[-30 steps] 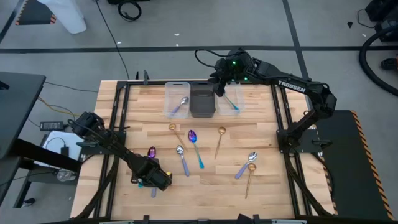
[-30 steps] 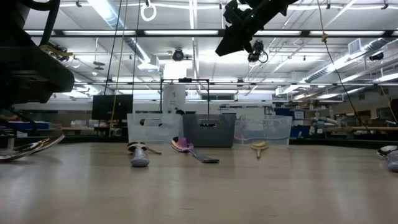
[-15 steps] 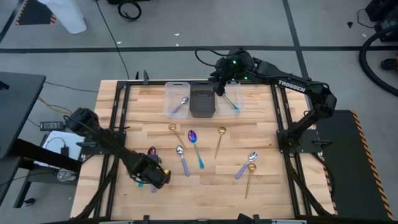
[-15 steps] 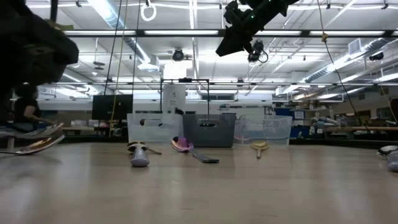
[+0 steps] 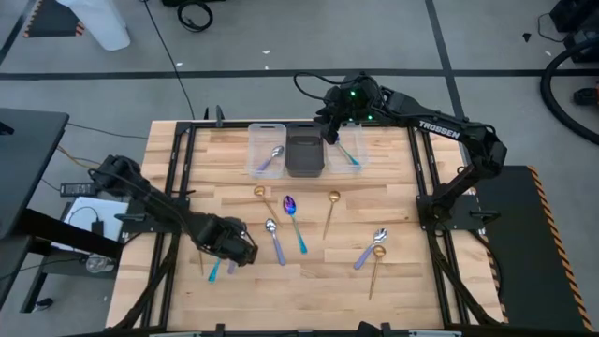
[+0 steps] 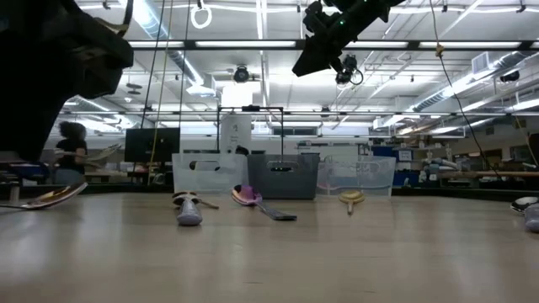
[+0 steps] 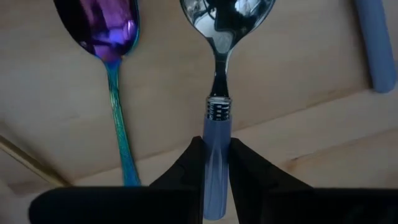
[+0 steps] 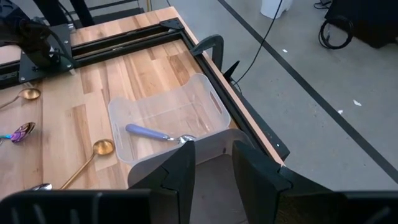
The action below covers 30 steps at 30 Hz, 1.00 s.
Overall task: Sort silverware by color (type)
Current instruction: Put the bottom left purple spoon into the left transparent bin
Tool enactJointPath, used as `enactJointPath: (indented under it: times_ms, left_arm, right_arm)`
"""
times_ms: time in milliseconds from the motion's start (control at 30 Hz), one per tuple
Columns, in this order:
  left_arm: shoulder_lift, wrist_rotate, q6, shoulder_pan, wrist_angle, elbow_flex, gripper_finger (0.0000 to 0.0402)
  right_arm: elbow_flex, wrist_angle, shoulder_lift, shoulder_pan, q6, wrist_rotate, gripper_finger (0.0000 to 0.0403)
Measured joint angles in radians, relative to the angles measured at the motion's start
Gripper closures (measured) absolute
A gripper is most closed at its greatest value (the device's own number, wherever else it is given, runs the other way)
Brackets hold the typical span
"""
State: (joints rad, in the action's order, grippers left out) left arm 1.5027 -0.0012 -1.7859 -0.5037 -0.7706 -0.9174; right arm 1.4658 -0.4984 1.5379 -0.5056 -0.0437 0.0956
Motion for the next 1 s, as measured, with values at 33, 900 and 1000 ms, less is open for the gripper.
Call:
enactJointPath:
  times_ms: [33,900,1000]
  left_arm:
    - [-0.006,0.0,0.015,0.006,-0.009,-0.001,0.0349]
    - [-0.277,-0.139,0.099,0.105,-0.359,-0.001,0.0349]
    - [-0.301,-0.173,0.17,0.152,-0.362,-0.001,0.0348]
  right_arm:
    - [0.0,0.0,0.0,0.0,0.0,0.0,0.0286]
    - [0.0,0.026,0.0,0.0,0.025,0.0,0.0286]
    - [0.0,0.041,0.0,0.0,0.026,0.0,0.0286]
